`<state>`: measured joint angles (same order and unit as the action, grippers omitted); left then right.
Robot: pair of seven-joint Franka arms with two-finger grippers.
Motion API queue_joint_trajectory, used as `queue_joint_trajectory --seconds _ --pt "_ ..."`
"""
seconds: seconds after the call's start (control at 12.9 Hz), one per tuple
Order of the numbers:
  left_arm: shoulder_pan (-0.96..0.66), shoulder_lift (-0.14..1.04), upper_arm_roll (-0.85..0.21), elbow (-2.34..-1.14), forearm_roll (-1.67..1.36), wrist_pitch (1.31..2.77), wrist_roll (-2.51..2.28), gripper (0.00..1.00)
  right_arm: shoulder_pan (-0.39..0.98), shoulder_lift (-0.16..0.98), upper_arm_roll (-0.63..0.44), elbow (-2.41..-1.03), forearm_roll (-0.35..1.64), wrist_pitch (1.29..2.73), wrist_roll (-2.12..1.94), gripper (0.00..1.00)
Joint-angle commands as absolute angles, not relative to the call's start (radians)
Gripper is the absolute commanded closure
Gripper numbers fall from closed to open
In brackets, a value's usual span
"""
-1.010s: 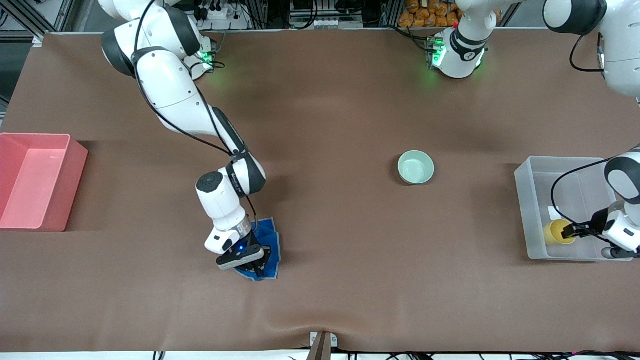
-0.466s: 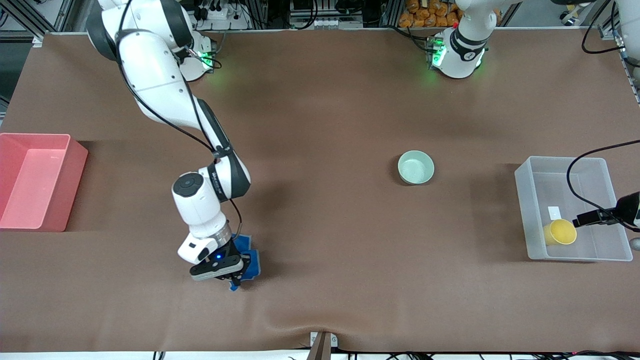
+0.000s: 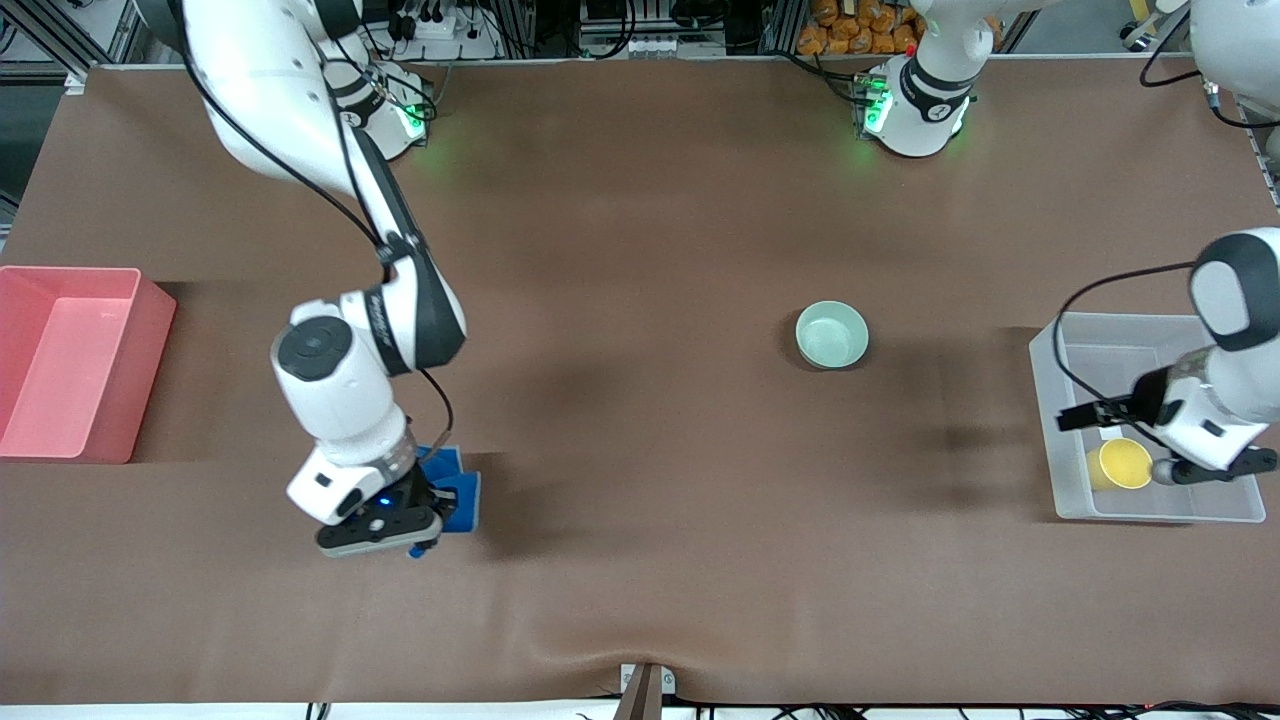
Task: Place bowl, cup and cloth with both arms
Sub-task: 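Carry the cloth toward the pink tray while the left gripper reaches the bowl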
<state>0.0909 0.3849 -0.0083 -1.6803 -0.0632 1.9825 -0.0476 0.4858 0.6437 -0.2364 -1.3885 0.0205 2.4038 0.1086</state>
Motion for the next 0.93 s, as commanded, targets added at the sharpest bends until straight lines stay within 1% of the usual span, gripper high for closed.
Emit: queue_joint_trajectory --seconds 0.0,0.31,0.54,0.7,0.85 --pt "0.095 0.295 -0.067 -1.830 -0.041 2.000 -0.118 0.00 0.486 0.505 -0.242 -1.430 0.014 2.233 0.121 1.00" --pt "0.094 0.284 -0.146 -1.974 -0.040 2.095 -0.238 0.00 0.477 0.387 -0.241 -1.428 0.014 1.993 0.118 1.00" --pt "0.092 0.209 -0.230 -2.101 -0.038 2.175 -0.345 0.00 0.474 0.313 -0.239 -1.428 0.017 1.818 0.118 1.00" --pt "0.092 0.206 -0.291 -2.138 -0.038 2.197 -0.394 0.00 0.466 0.264 -0.241 -1.428 0.017 1.717 0.115 1.00" --pt "0.094 0.190 -0.336 -2.210 -0.026 2.261 -0.428 0.00 0.430 0.221 -0.242 -1.428 0.017 1.633 0.088 1.00"
